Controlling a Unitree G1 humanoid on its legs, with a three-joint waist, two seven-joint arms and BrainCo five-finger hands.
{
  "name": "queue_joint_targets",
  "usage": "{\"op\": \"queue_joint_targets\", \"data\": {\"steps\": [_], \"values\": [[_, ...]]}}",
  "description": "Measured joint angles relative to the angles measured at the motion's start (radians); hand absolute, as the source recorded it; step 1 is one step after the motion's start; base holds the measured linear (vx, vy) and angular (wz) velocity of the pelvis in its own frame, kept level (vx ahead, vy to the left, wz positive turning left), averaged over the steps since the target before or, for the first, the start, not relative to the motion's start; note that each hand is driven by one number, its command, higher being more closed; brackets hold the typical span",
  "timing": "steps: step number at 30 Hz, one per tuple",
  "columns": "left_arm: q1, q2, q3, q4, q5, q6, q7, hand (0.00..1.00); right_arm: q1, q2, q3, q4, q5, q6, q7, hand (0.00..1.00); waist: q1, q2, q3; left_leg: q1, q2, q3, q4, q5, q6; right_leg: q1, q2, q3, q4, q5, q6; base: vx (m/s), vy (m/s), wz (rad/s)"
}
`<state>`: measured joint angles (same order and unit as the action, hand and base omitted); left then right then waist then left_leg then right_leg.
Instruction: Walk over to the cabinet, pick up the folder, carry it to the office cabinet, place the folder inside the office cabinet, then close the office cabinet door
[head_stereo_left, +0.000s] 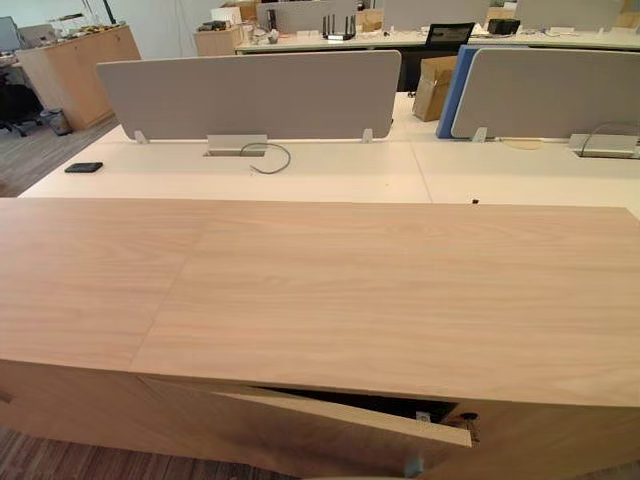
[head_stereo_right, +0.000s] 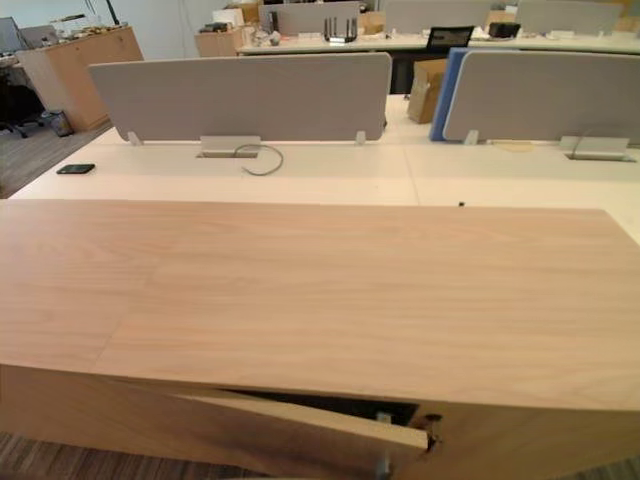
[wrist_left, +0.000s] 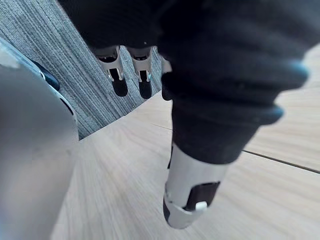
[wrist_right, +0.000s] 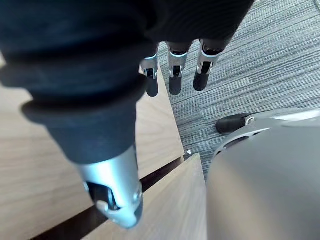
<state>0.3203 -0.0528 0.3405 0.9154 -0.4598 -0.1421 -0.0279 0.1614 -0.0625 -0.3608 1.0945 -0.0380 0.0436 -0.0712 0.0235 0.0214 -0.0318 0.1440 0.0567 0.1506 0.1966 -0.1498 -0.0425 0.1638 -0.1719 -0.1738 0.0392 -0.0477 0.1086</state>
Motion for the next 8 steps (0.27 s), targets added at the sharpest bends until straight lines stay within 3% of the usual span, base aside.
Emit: {"op": "queue_joint_targets", "data": {"steps": [4, 8], "values": [[-0.010, 0.014, -0.052, -0.008, 0.047, -0.005, 0.000, 0.00, 0.000, 0.000, -0.002, -0.001, 0.000, 0.000, 0.000, 0.00, 0.012, -0.003, -0.007, -0.002, -0.007, -0.002, -0.004, 0.024, 0.004, 0.000, -0.003, -0.020, -0.025, 0.054, -0.004, 0.01, 0.090, -0.02], [-0.023, 0.023, -0.081, -0.013, 0.086, -0.005, 0.000, 0.00, -0.009, 0.004, -0.016, -0.001, 0.001, 0.001, 0.000, 0.00, 0.019, -0.006, -0.005, -0.004, -0.019, -0.012, -0.011, 0.024, 0.004, 0.002, -0.012, -0.021, -0.038, 0.064, -0.001, 0.00, 0.070, -0.09]]}}
